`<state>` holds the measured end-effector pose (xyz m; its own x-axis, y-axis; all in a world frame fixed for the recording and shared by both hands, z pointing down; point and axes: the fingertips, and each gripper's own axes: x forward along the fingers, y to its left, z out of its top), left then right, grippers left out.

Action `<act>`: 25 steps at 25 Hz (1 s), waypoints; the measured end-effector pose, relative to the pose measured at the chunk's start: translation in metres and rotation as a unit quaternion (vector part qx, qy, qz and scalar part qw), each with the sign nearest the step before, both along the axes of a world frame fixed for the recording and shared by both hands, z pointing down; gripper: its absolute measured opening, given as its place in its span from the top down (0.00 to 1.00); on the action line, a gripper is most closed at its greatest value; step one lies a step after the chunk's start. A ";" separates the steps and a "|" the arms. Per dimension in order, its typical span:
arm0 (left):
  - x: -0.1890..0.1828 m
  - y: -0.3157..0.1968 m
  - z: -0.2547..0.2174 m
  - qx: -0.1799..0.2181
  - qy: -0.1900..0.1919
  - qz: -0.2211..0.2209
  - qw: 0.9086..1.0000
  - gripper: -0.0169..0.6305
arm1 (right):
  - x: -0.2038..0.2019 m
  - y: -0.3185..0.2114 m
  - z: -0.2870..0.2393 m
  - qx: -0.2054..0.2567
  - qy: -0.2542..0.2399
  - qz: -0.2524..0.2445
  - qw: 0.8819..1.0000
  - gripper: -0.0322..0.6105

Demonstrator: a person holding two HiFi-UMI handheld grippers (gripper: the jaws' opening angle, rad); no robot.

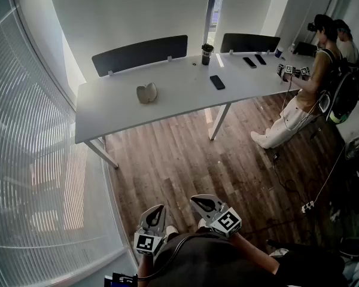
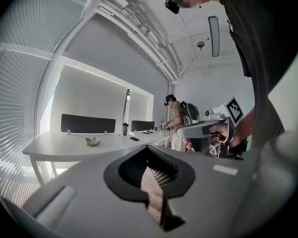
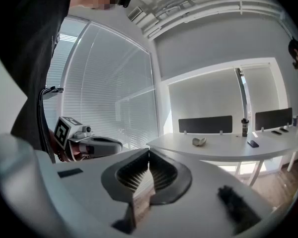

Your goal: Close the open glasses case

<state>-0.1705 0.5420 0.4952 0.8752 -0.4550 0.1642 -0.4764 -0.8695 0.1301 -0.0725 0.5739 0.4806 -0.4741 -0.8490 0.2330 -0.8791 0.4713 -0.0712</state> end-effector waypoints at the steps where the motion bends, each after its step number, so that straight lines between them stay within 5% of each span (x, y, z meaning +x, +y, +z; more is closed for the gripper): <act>1: -0.005 0.000 0.001 -0.003 -0.001 -0.001 1.000 0.96 | -0.006 -0.002 -0.004 -0.002 0.005 0.002 1.000 0.94; 8: -0.048 -0.012 0.006 0.032 -0.002 0.009 0.999 0.90 | -0.055 -0.020 -0.016 0.024 0.020 -0.016 0.999 0.94; 13: -0.072 -0.013 -0.001 -0.006 0.005 -0.001 1.000 0.90 | -0.082 -0.027 -0.015 0.009 0.024 -0.010 1.000 0.94; 17: -0.089 -0.022 0.004 0.019 0.011 0.000 1.000 0.90 | -0.096 -0.028 -0.010 0.005 0.025 -0.020 0.999 0.94; 25: -0.080 -0.025 0.018 0.002 0.005 0.005 1.000 0.90 | -0.092 -0.042 0.002 -0.008 0.007 -0.017 1.000 0.94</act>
